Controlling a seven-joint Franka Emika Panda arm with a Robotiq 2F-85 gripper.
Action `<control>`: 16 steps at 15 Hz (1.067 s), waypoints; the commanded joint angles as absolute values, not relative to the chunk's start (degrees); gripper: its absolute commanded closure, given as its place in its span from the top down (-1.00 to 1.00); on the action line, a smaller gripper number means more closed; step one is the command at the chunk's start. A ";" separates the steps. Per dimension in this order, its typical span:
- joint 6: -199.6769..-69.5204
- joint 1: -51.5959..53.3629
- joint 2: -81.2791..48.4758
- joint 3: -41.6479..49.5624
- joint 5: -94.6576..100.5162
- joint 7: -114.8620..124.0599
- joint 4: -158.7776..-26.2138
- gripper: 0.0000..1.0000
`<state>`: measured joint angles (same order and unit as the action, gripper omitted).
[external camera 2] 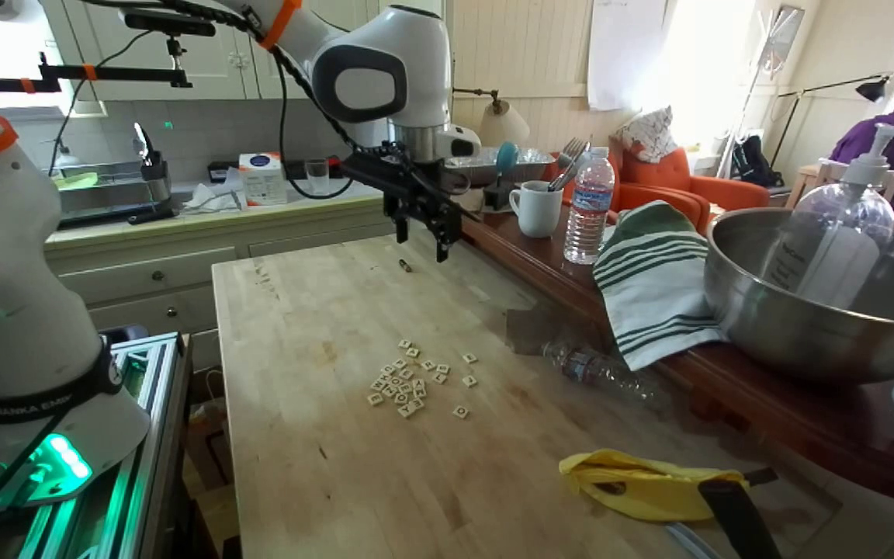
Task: Arrange four letter blocks in one line
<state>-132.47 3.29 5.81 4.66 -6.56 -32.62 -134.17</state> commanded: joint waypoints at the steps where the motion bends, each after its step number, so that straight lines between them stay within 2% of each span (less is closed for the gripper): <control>1: -132.35 2.39 5.06 3.53 -5.69 -31.58 -133.87 1.00; 7: -133.32 3.03 4.46 1.70 -0.87 -30.37 -136.72 1.00; 8: -133.42 3.05 4.50 1.31 -0.01 -30.05 -137.45 0.84; 9: -134.32 3.04 4.42 1.05 0.23 -30.41 -138.53 0.46; 16: -144.24 2.50 0.30 0.95 1.20 -35.15 -142.50 -0.62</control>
<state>-139.57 3.21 3.07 1.12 -0.08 -32.73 -141.58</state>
